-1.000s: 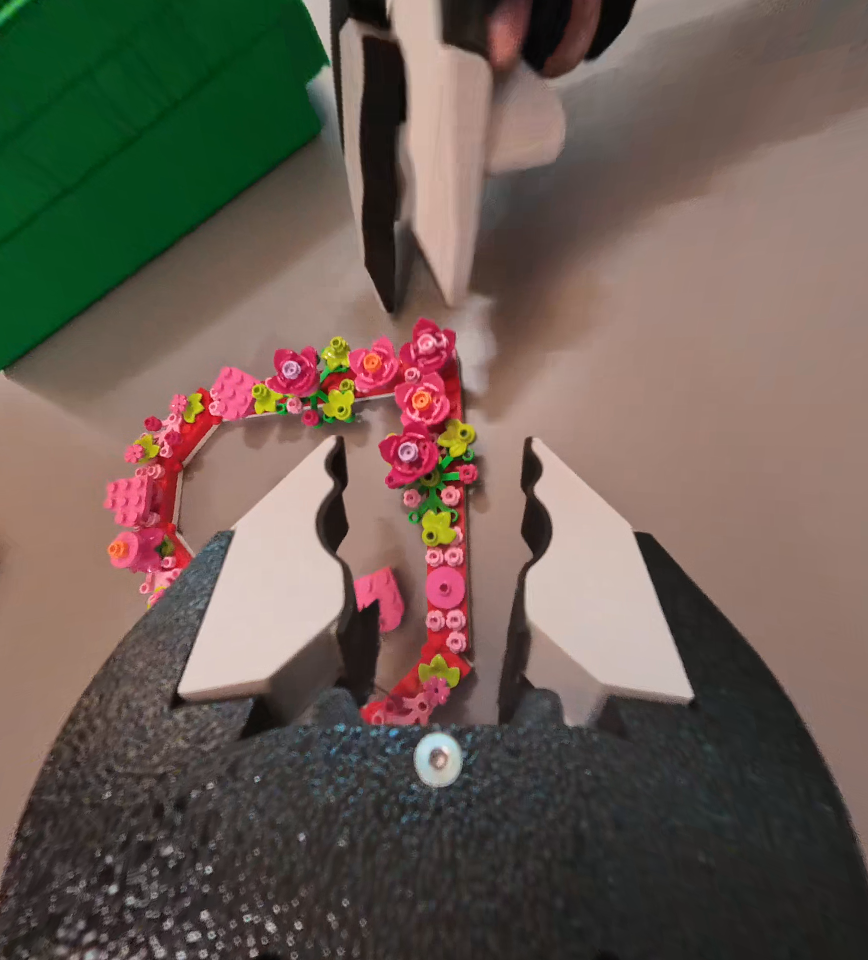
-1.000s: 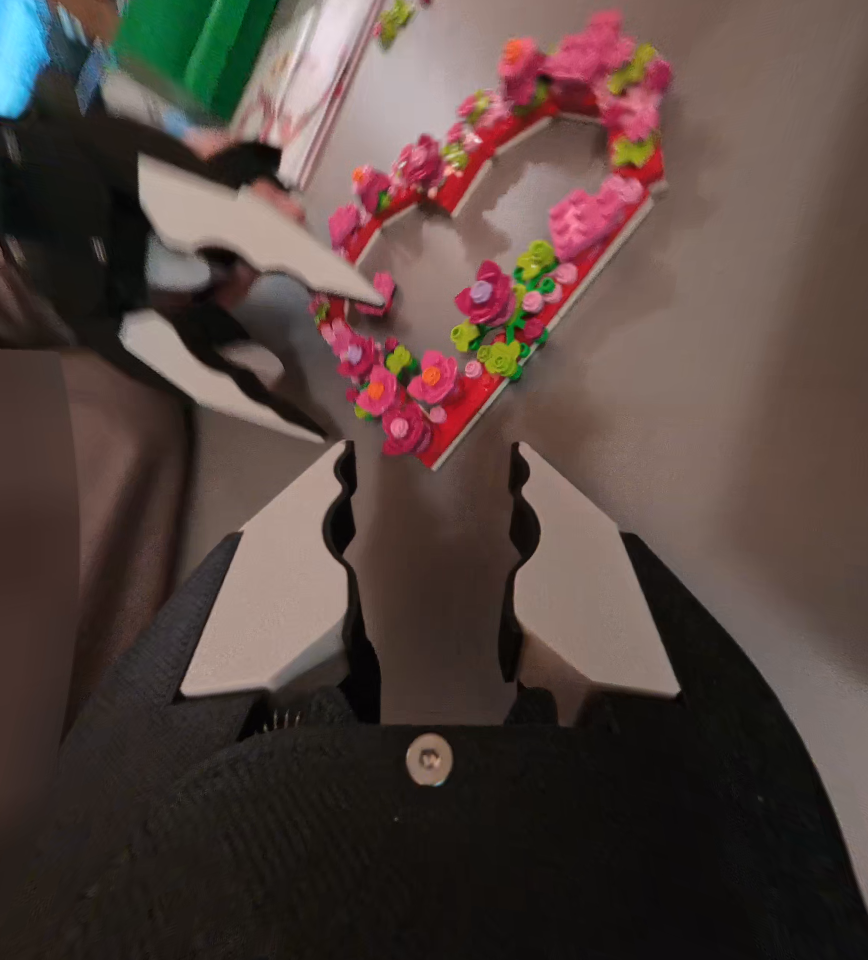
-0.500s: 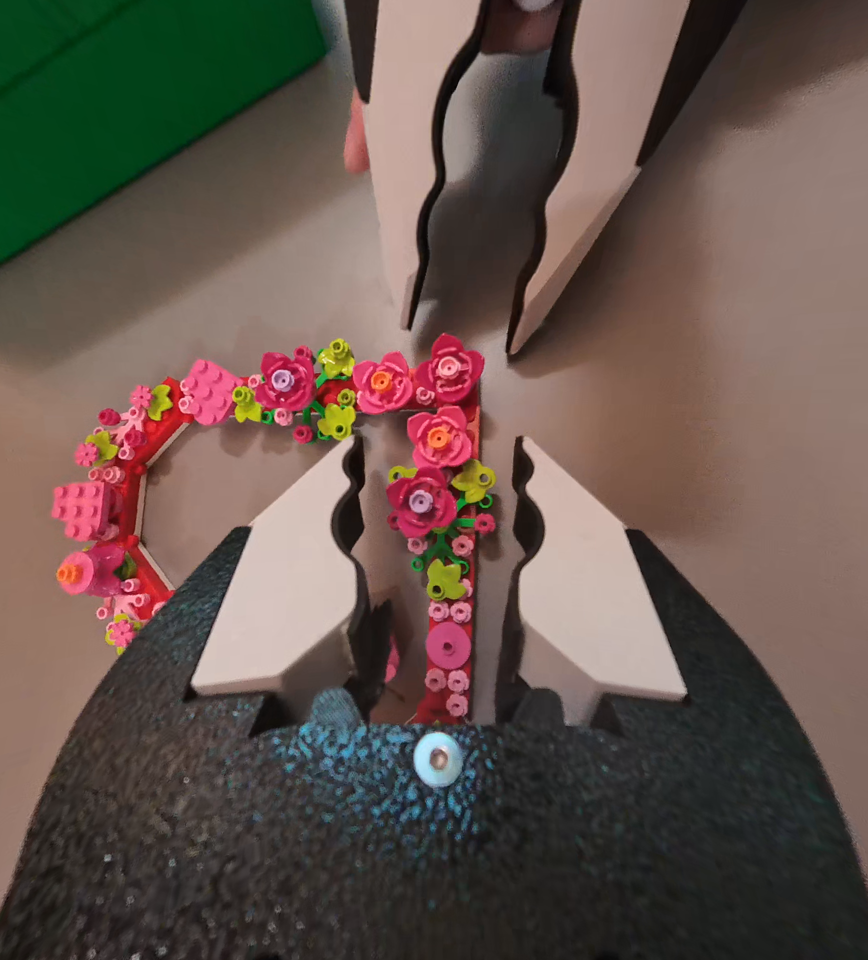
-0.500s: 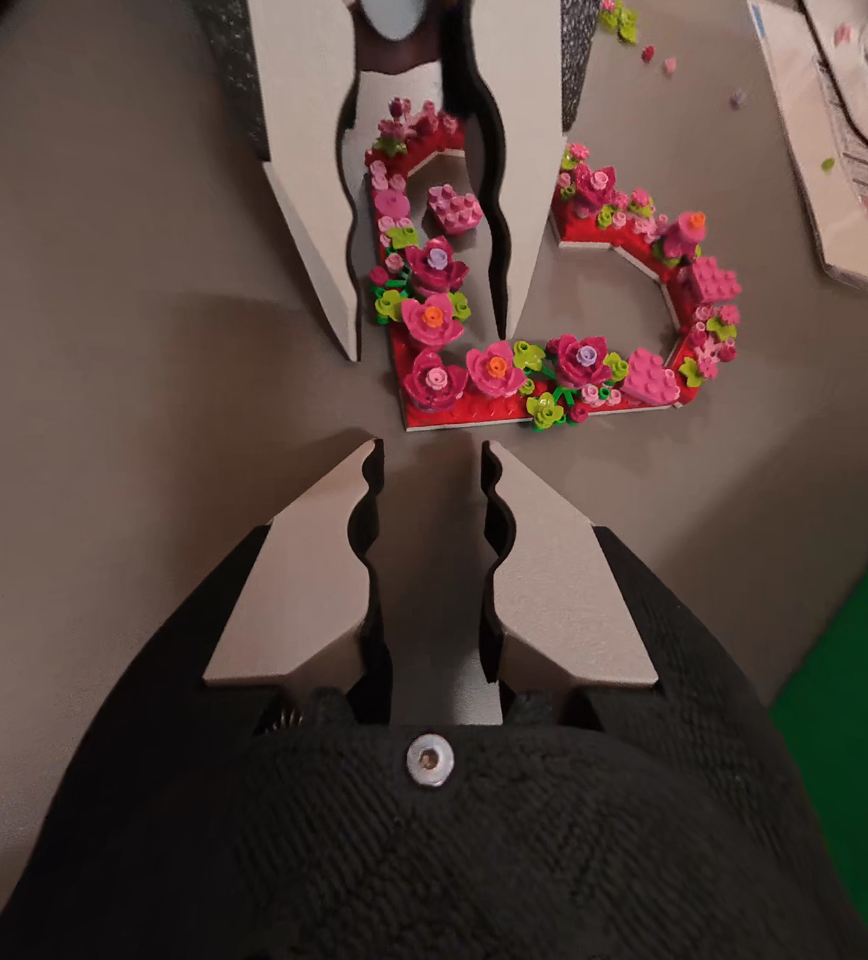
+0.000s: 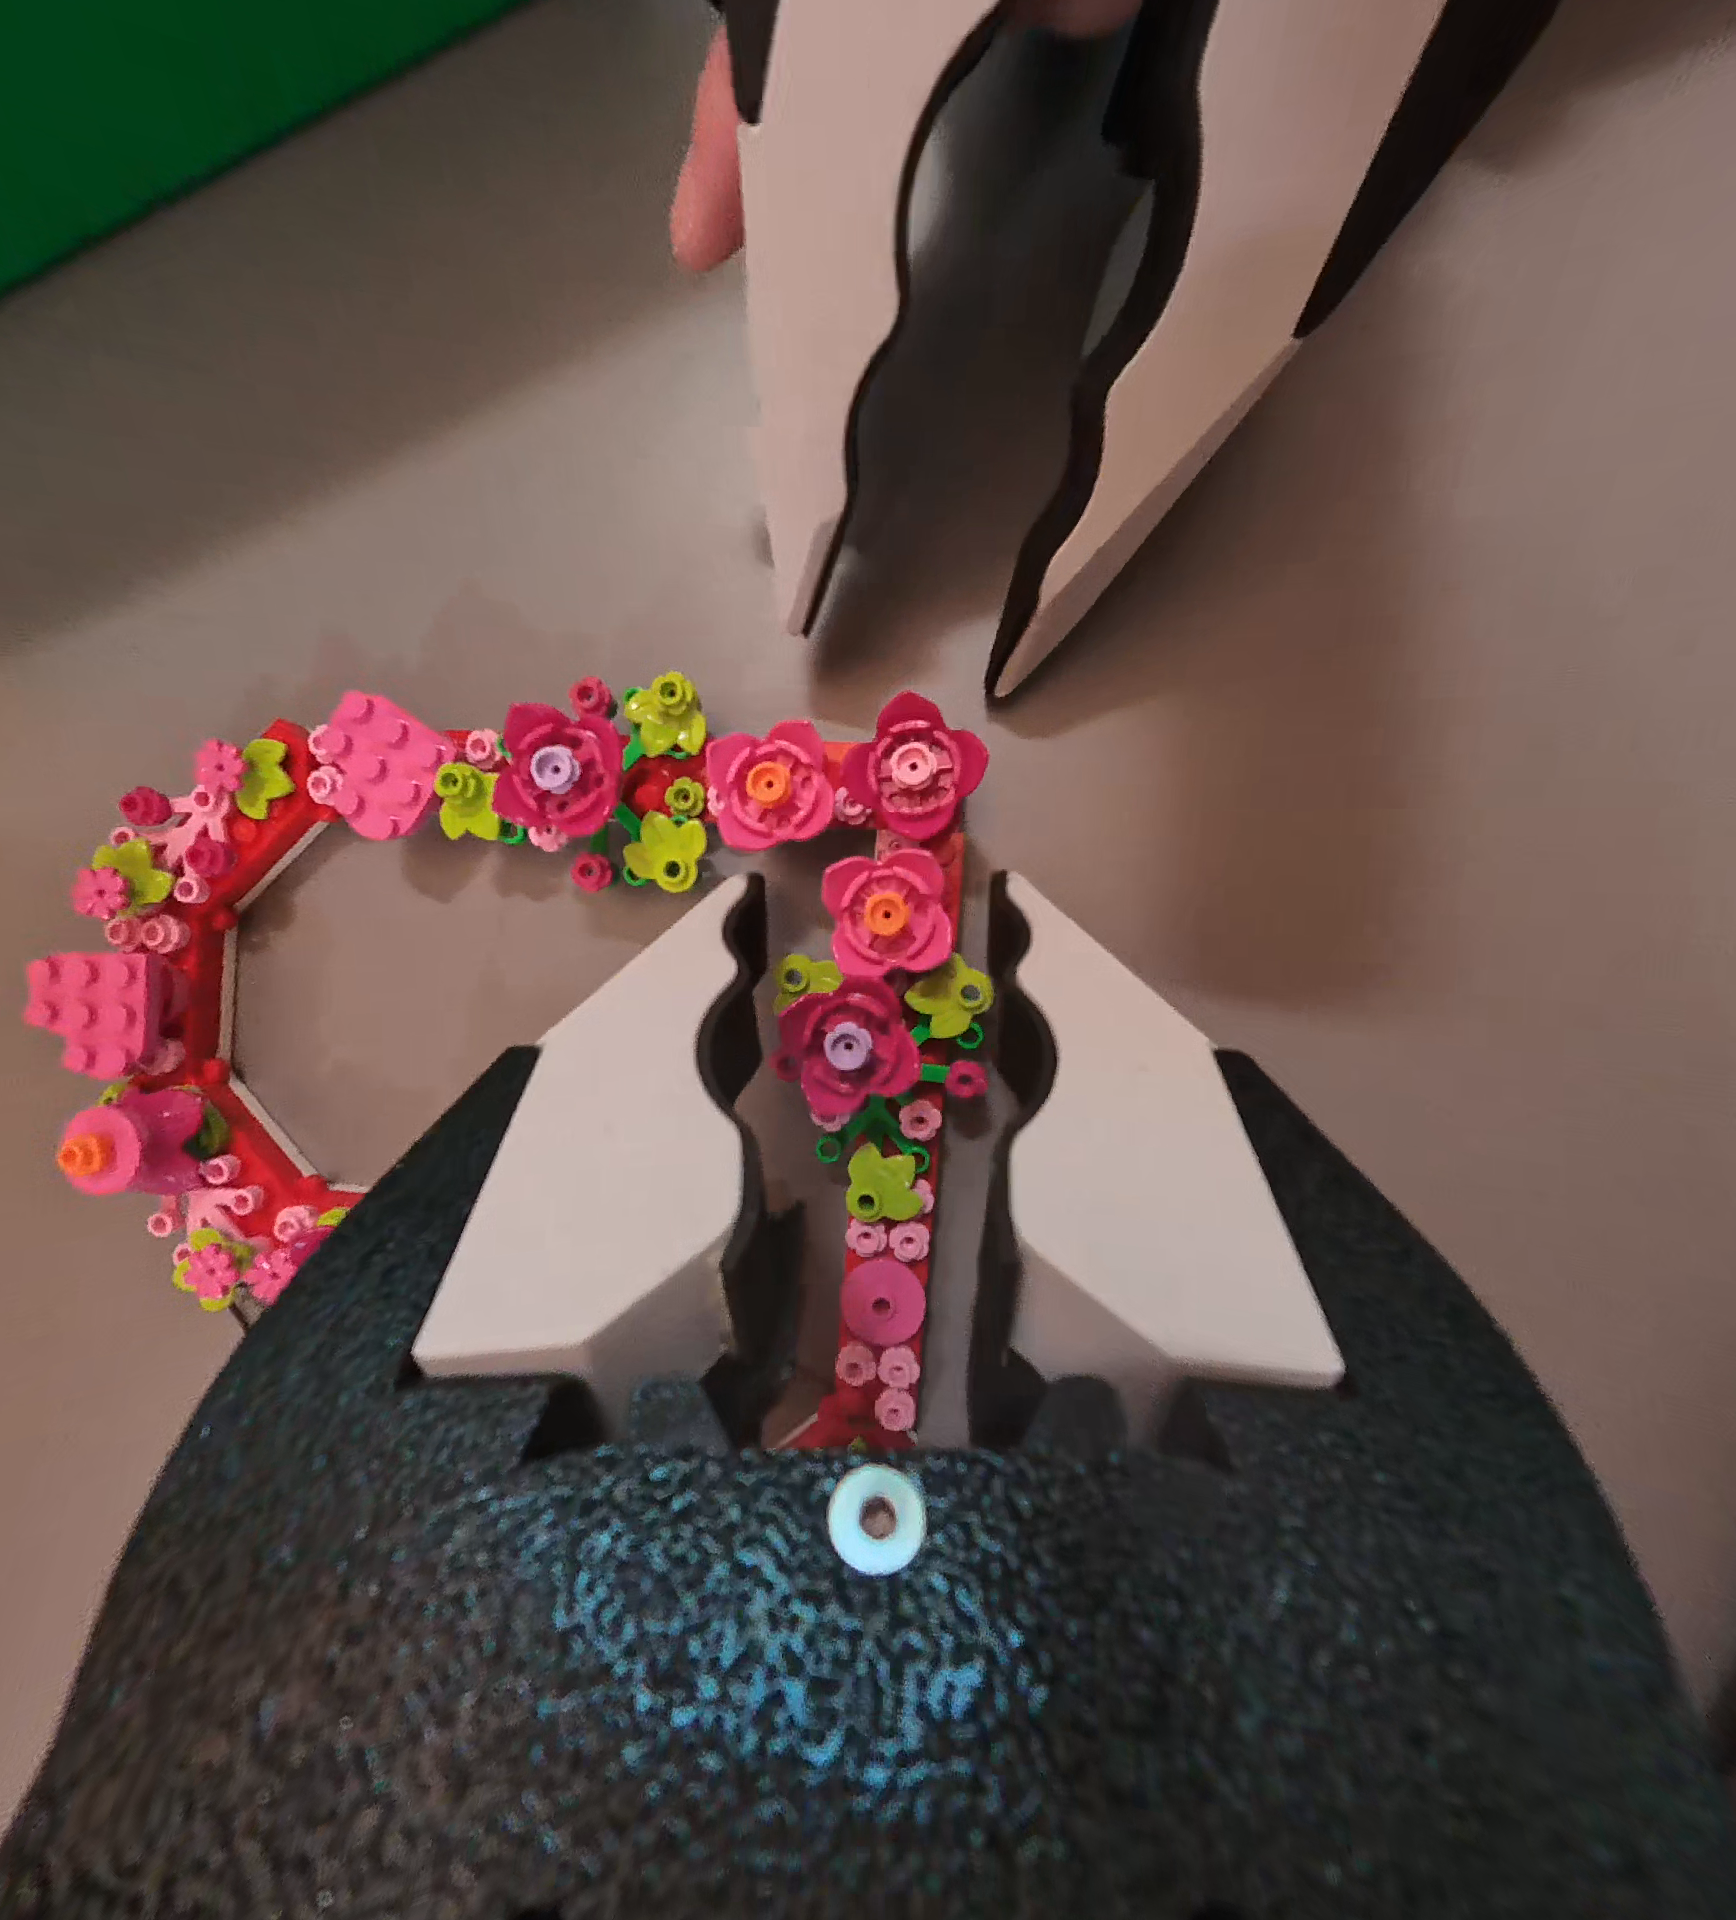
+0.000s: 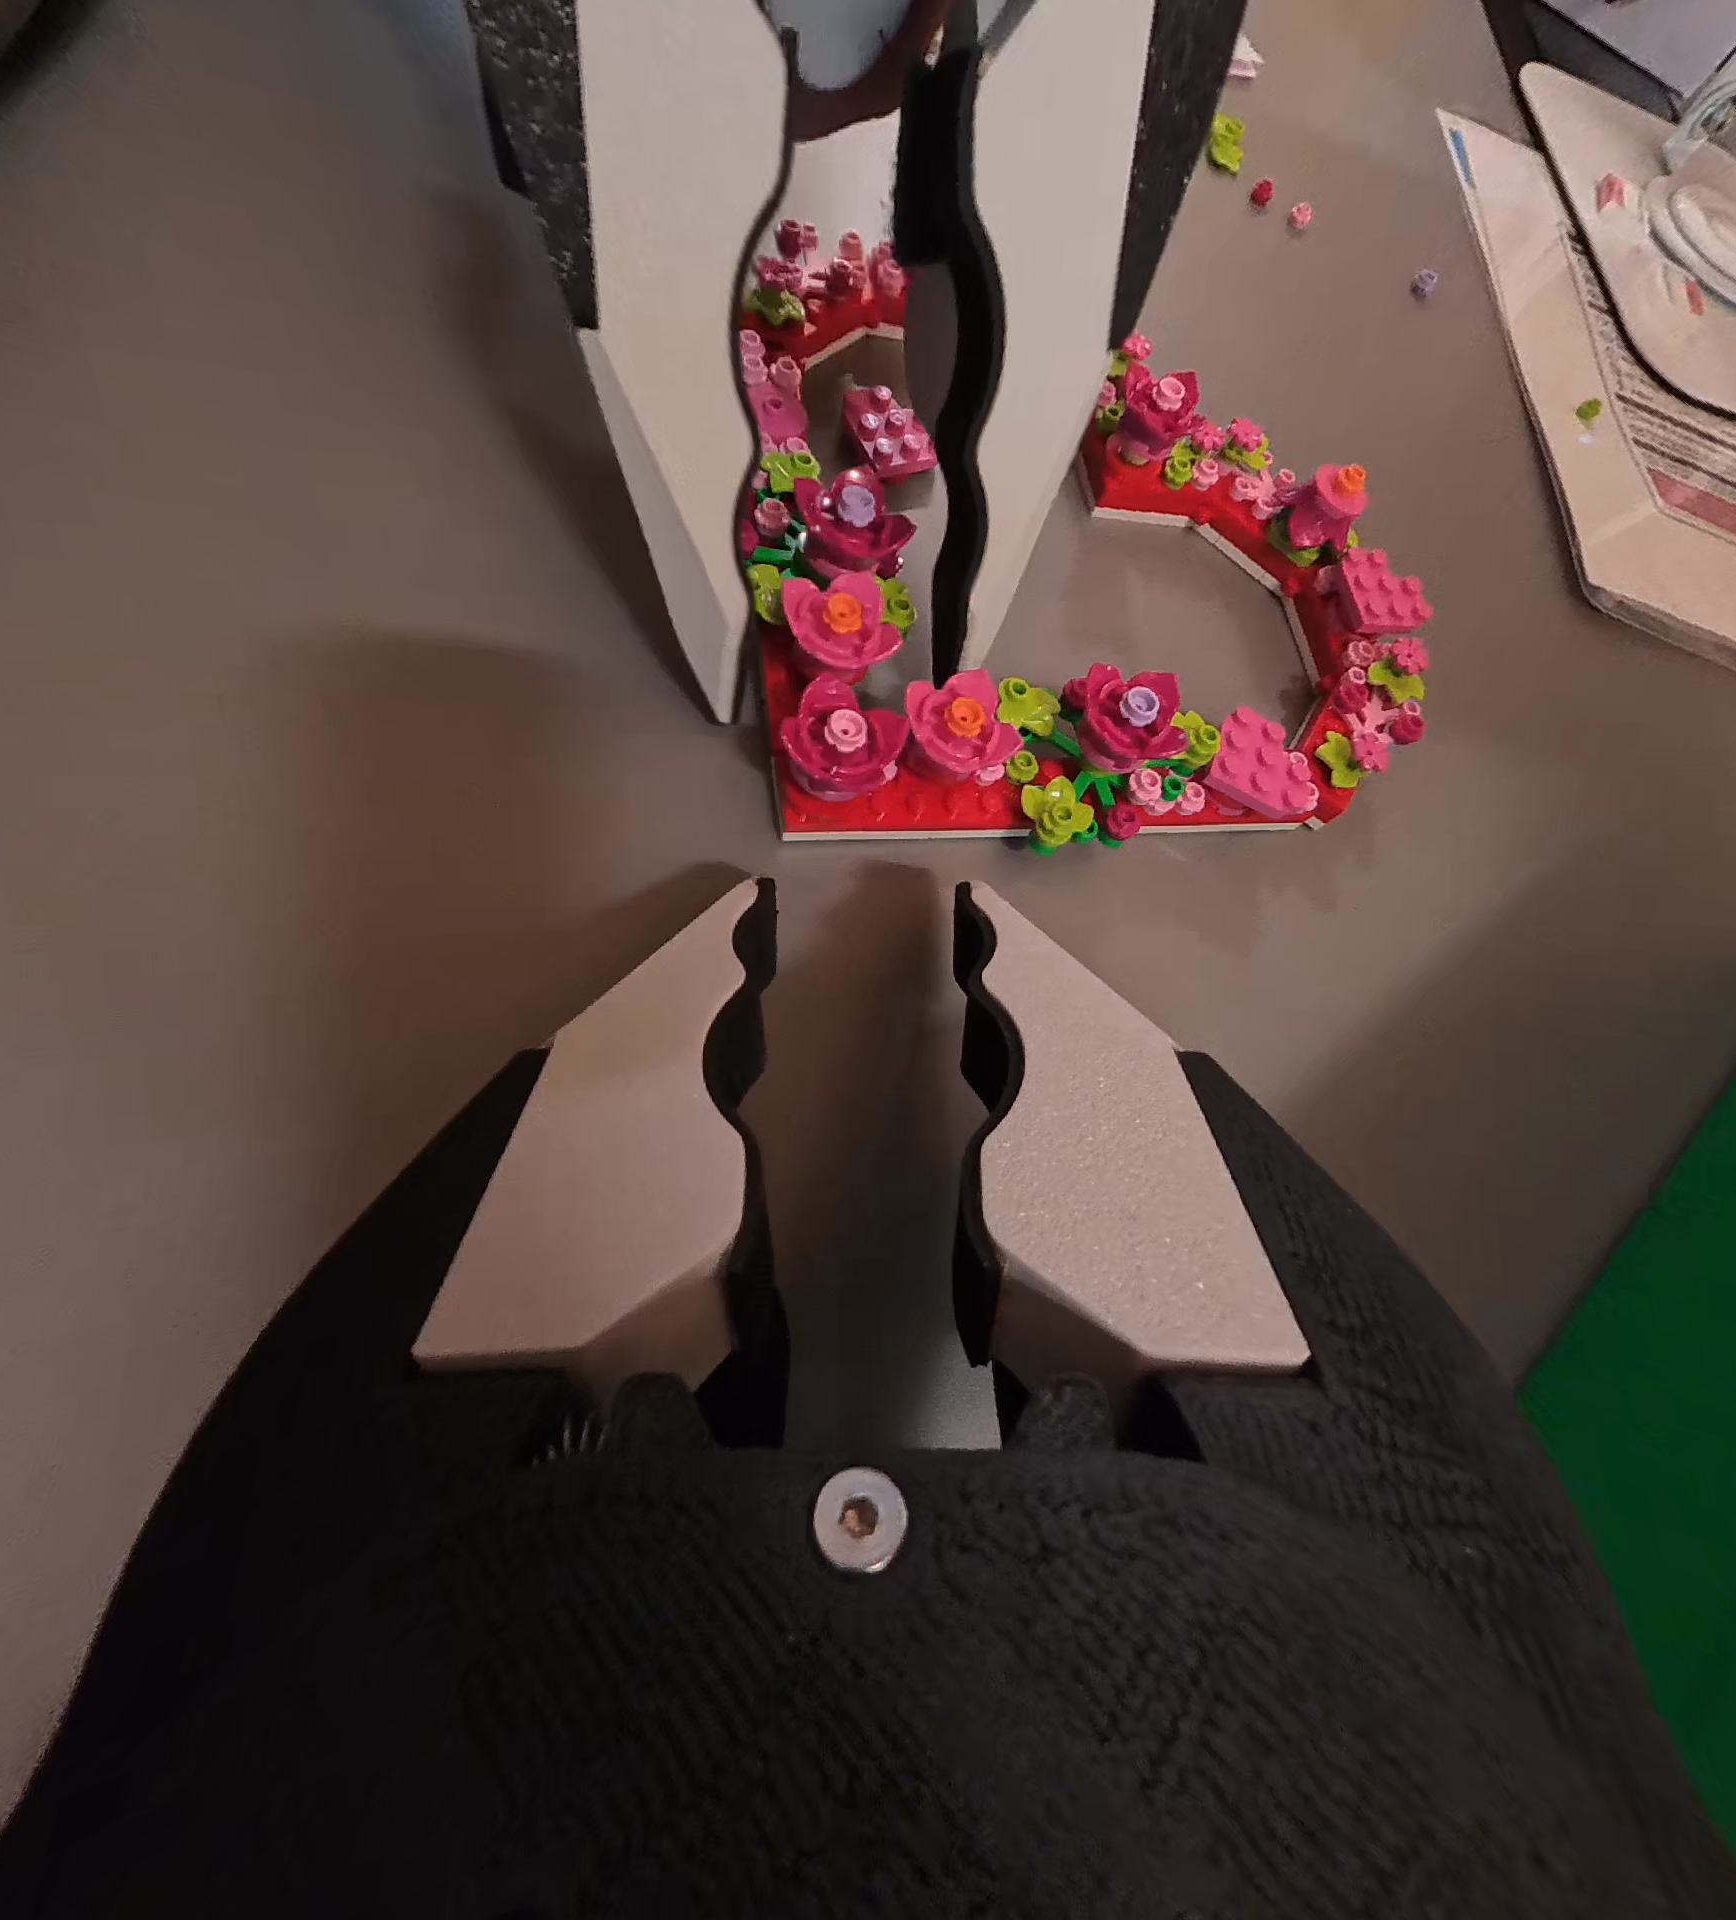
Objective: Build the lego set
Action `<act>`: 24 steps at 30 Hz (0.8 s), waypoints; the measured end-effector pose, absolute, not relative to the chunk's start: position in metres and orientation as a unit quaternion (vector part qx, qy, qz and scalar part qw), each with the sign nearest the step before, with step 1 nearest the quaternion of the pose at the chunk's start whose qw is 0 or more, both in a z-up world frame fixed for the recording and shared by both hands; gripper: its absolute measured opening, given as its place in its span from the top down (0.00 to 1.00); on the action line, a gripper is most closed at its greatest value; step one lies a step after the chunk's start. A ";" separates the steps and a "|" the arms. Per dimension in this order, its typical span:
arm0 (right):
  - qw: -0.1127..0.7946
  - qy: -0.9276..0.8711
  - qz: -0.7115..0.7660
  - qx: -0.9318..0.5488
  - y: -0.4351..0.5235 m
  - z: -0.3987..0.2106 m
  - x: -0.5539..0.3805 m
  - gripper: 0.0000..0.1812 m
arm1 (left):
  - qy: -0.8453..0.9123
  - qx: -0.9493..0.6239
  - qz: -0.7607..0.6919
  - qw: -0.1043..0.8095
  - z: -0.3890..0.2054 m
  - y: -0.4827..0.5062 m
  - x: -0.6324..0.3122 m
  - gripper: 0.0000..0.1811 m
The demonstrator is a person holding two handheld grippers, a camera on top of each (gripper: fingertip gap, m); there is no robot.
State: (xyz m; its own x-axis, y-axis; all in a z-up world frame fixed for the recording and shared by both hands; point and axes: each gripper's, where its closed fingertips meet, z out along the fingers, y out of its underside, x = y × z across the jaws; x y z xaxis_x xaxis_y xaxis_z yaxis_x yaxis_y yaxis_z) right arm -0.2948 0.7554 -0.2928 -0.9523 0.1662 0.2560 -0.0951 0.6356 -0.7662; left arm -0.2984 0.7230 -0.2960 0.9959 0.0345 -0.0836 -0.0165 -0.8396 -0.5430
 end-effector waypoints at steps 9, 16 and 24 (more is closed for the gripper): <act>0.160 -0.890 0.428 -0.011 0.753 -0.292 -0.290 0.83 | 0.023 -0.955 0.055 0.289 -0.298 0.725 -0.300 0.87; 0.163 -0.889 0.428 -0.008 0.752 -0.292 -0.289 0.84 | 0.028 -0.957 0.041 0.287 -0.298 0.725 -0.299 0.87; 0.157 -0.891 0.424 -0.030 0.748 -0.293 -0.289 0.84 | 0.036 -0.956 0.034 0.290 -0.300 0.726 -0.299 0.87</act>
